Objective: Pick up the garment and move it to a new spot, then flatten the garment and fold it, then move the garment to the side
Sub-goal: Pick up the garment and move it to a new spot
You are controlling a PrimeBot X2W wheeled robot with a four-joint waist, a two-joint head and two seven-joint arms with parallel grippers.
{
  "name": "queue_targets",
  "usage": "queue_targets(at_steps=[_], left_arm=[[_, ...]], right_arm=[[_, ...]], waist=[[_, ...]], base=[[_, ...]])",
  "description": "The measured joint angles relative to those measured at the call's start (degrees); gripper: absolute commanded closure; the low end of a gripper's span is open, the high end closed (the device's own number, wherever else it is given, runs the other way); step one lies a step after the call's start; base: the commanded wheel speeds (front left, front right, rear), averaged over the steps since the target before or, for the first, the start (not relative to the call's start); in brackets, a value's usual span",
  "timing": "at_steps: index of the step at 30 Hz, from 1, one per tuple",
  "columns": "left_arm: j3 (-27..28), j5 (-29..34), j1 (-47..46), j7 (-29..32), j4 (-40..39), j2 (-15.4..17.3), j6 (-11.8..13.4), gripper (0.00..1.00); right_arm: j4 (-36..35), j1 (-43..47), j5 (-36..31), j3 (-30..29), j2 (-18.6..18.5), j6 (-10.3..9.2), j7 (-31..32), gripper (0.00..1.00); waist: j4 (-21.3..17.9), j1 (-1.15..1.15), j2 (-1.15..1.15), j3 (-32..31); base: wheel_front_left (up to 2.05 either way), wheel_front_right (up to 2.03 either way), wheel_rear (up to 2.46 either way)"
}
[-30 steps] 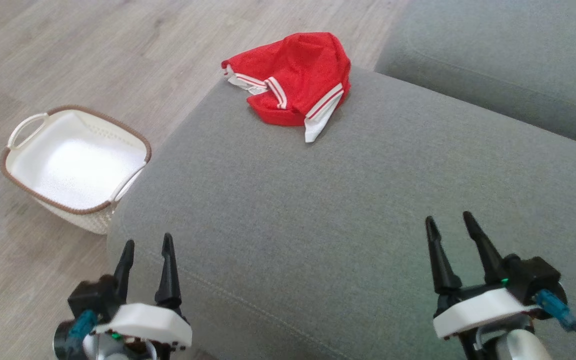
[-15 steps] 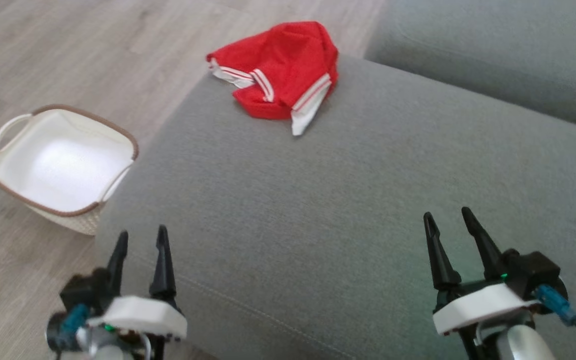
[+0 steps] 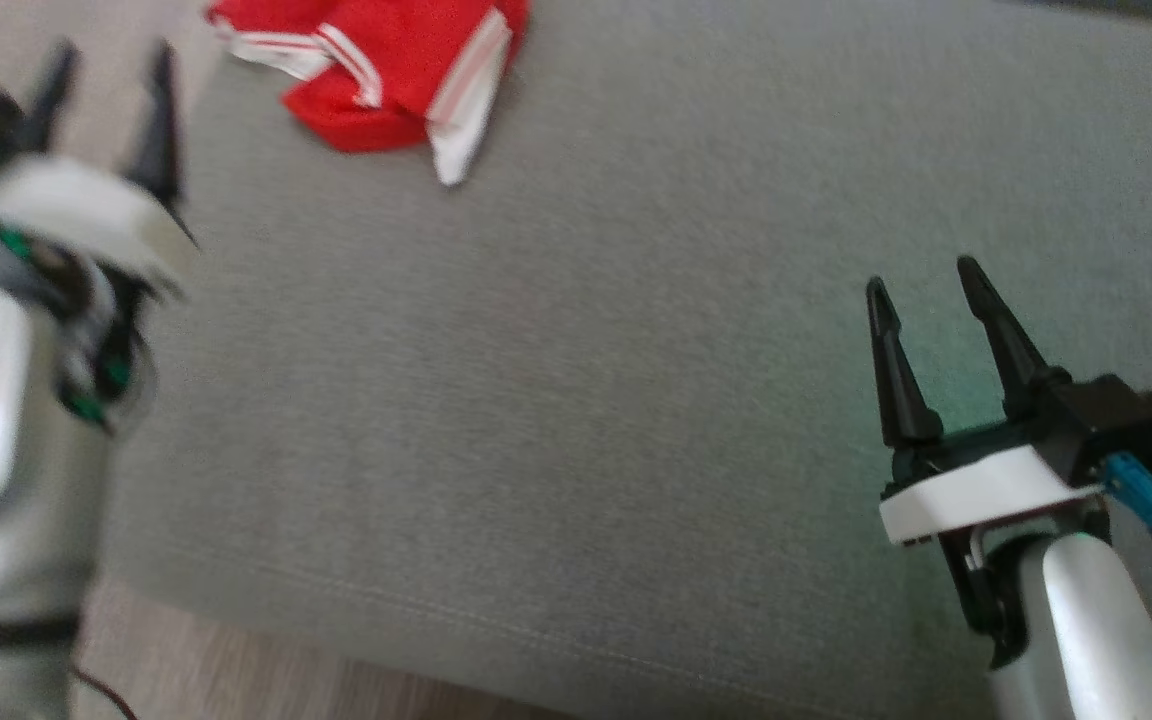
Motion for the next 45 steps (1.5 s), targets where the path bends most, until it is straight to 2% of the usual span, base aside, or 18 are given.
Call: queue_targets(at_steps=[5, 9, 14, 20, 27, 28, 29, 30, 40, 45], left_arm=[[0.66, -1.19, -13.02, 6.59, 8.53, 3.78, -3.19, 0.00], [0.45, -2.20, -18.39, 10.04, 12.98, 3.97, -5.22, 0.00], [0.01, -5.36, -20.82, 14.07, 17.40, 3.76, -7.48, 0.00], [-0.93, -8.65, -22.18, 19.80, 21.04, 3.70, -8.47, 0.00], [-0.37, -9.14, -24.76, 21.02, 24.42, 5.57, -8.83, 0.00], [-0.24, -9.14, -24.90, 20.49, 24.87, 5.59, -8.80, 0.42], [-0.23, -9.14, -24.92, 19.70, 25.52, 5.66, -8.77, 0.74], [-0.30, -9.13, -24.92, 19.42, 25.80, 5.70, -8.69, 1.00], [-1.68, -7.73, -24.99, 15.52, 26.96, 7.62, -8.65, 1.00], [-2.65, -6.93, -25.88, 14.52, 25.15, 9.38, -8.71, 1.00]], right_arm=[[-2.19, -2.35, -1.09, 0.40, -0.01, 0.00, 0.92, 0.00], [-3.14, -3.35, -1.22, -0.05, -0.07, 0.00, 0.91, 0.00], [-3.91, -3.74, -1.22, -0.76, -0.07, 0.00, 0.86, 0.00], [-4.67, -5.77, -1.32, -1.19, -0.07, 0.00, 0.78, 0.00], [-4.86, -6.71, -1.11, -0.14, -0.07, 0.00, 0.22, 0.00], [-4.85, -6.71, -1.12, -0.27, -0.07, 0.00, 0.21, 0.00], [-4.82, -6.71, -1.12, -0.67, -0.07, 0.00, -0.15, 0.00], [-4.82, -6.71, -1.12, -0.90, -0.07, 0.00, -0.31, 0.00], [-3.20, -6.69, -0.13, -1.19, -0.05, 0.00, -1.68, 0.00], [-1.30, -6.47, 1.04, -1.16, -0.05, 0.00, -2.41, 0.00]], waist=[[-4.25, 0.00, 0.00, 5.78], [-7.63, 0.01, 0.00, 10.20], [-11.11, 0.00, 0.00, 14.95], [-13.49, 0.00, 0.00, 19.29], [-15.31, -0.01, 0.00, 21.40], [-15.45, -0.01, 0.00, 21.44], [-15.58, -0.01, 0.00, 21.25], [-15.58, -0.01, 0.00, 21.03], [-15.26, -0.01, 0.00, 16.97], [-15.38, -0.01, 0.00, 13.23]], base=[[0.00, 0.00, 0.00], [0.00, 0.00, 0.00], [0.00, 0.00, 0.00], [0.00, 0.00, 0.00], [0.00, 0.00, 0.00], [0.00, 0.00, 0.00], [0.00, 0.00, 0.00], [0.00, 0.00, 0.00], [0.00, 0.00, 0.00], [0.00, 0.00, 0.00]])
